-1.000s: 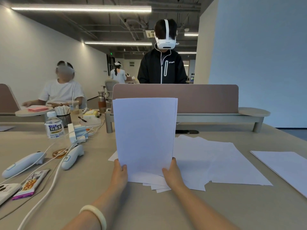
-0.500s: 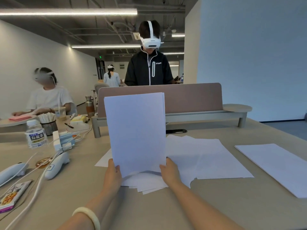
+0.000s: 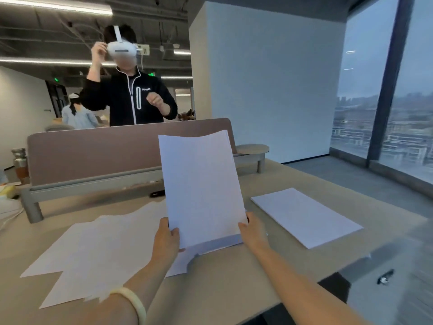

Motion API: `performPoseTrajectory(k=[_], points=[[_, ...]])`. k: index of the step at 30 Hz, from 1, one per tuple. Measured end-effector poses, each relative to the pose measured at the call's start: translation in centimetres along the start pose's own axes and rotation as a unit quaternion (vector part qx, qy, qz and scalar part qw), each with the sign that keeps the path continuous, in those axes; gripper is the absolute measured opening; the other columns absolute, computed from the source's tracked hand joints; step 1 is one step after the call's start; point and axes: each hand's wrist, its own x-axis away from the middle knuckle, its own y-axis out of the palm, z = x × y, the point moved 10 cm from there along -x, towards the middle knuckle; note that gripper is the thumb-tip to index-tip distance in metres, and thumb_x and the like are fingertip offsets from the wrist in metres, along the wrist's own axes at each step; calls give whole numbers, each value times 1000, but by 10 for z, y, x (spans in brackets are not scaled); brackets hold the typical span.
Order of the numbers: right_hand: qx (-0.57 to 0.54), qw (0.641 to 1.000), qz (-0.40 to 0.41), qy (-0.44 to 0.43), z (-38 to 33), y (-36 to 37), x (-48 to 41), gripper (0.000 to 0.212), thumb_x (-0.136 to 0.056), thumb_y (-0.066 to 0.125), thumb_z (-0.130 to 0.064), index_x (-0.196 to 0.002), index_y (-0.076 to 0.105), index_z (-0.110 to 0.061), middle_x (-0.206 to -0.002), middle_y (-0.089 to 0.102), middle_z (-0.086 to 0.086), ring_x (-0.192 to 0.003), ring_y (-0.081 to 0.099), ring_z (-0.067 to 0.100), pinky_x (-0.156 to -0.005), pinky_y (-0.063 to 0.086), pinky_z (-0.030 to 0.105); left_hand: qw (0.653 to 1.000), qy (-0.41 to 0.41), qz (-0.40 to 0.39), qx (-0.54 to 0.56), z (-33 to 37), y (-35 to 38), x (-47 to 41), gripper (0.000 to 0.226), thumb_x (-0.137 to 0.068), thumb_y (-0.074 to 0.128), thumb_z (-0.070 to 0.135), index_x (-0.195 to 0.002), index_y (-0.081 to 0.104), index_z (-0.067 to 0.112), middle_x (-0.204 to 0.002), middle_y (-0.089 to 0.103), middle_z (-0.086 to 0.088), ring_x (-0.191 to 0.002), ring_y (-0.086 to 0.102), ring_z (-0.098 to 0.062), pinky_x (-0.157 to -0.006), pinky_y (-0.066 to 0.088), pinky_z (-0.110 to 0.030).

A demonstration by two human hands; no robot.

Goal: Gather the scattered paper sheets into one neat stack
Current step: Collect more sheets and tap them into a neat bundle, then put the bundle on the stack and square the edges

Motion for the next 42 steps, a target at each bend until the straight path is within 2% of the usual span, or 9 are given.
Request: performPoseTrajectory(k=[4, 8, 12, 14, 18, 22, 26, 34, 42], points=[[22, 997, 65, 31, 45, -81, -12, 18, -92, 42, -4, -105, 53, -6, -92, 53, 2, -81, 49, 19, -63, 38, 26, 998, 1, -60, 3, 26, 88, 8, 19, -96, 40, 6, -114, 38, 15, -109, 46, -3, -98, 52, -25, -50, 53, -25], [65, 990, 117, 55, 86, -148, -22, 12, -93, 40, -4, -90, 48, -13, -88, 55, 5, -68, 48, 16, -62, 37, 28, 995, 20, -99, -25, 50, 162, 19, 20, -93, 45, 6, -113, 43, 10, -104, 53, -4, -88, 50, -19, -47, 36, -13], [78, 981, 150, 99, 127, -204, -33, 17, -94, 39, -2, -100, 52, -10, -100, 61, 15, -75, 55, 21, -60, 36, 27, 989, 9, -148, -7, 64, 232, 29, 37, -90, 49, 4, -125, 41, 8, -114, 59, -9, -92, 52, -20, -68, 41, -25], [77, 975, 164, 125, 147, -224, -40, 25, -95, 39, -3, -116, 52, -5, -103, 59, 12, -88, 57, 28, -69, 38, 29, 986, 10, -165, -2, 71, 259, 34, 48, -89, 51, 4, -134, 35, 12, -125, 56, -7, -103, 54, -22, -80, 42, -27], [106, 968, 175, 147, 174, -247, -54, 29, -95, 41, -5, -122, 51, -8, -110, 62, 13, -86, 52, 24, -72, 37, 28, 982, 8, -188, -17, 78, 298, 37, 69, -90, 53, 9, -147, 15, 18, -145, 39, -3, -131, 43, -25, -104, 40, -36], [140, 960, 184, 161, 186, -261, -61, 28, -94, 40, -6, -118, 53, -13, -110, 64, 13, -97, 56, 29, -83, 42, 34, 975, 11, -209, -69, 82, 319, 41, 68, -93, 52, 14, -148, 13, 19, -145, 40, 0, -128, 45, -19, -93, 41, -26], [186, 952, 181, 160, 189, -265, -67, 31, -95, 40, -7, -122, 53, -15, -120, 63, 10, -115, 54, 29, -101, 33, 34, 970, 18, -218, -105, 80, 328, 44, 65, -93, 51, 19, -147, 15, 23, -135, 50, 1, -117, 54, -18, -77, 41, -23], [254, 940, 172, 151, 192, -263, -72, 37, -96, 39, -9, -129, 49, -19, -129, 56, 10, -124, 41, 29, -102, 30, 38, 963, 42, -205, -168, 79, 327, 49, 64, -92, 55, 28, -145, 18, 24, -134, 51, -1, -117, 55, -19, -88, 49, -27], [295, 931, 164, 143, 198, -258, -75, 56, -94, 38, -10, -147, 24, -21, -148, 36, 5, -135, 29, 28, -110, 25, 42, 944, 81, -200, -249, 77, 321, 50, 71, -85, 56, 50, -143, 24, 22, -136, 49, 1, -124, 48, -20, -97, 43, -31]])
